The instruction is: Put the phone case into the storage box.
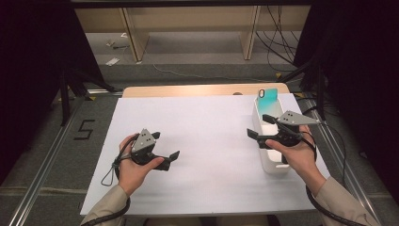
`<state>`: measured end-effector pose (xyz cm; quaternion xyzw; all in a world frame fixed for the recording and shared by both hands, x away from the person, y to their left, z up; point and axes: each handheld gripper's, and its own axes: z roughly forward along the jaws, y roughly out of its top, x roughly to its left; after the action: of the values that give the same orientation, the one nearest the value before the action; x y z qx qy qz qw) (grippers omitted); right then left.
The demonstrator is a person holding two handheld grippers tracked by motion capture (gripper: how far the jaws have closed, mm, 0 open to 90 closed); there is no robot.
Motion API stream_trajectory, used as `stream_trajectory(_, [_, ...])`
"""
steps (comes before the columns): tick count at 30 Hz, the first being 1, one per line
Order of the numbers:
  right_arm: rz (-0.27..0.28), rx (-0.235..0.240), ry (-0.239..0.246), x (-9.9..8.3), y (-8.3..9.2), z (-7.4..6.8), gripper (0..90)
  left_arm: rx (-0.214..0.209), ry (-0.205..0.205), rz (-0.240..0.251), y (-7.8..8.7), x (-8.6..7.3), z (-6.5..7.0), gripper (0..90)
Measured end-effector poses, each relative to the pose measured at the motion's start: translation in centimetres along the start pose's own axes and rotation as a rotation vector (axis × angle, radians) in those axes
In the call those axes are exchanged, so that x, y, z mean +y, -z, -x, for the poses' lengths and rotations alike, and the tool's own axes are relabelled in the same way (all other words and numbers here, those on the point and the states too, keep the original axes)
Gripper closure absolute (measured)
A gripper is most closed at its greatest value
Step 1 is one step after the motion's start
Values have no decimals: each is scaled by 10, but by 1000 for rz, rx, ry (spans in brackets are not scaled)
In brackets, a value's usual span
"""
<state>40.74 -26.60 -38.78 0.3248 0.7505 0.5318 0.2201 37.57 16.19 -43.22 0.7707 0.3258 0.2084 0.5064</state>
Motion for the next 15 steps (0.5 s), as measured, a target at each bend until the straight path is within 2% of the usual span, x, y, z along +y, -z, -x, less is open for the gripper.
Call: stream_trajectory(15, [13,11,23,-5,7,-3,159,2,-2,2,0,0,-1,2])
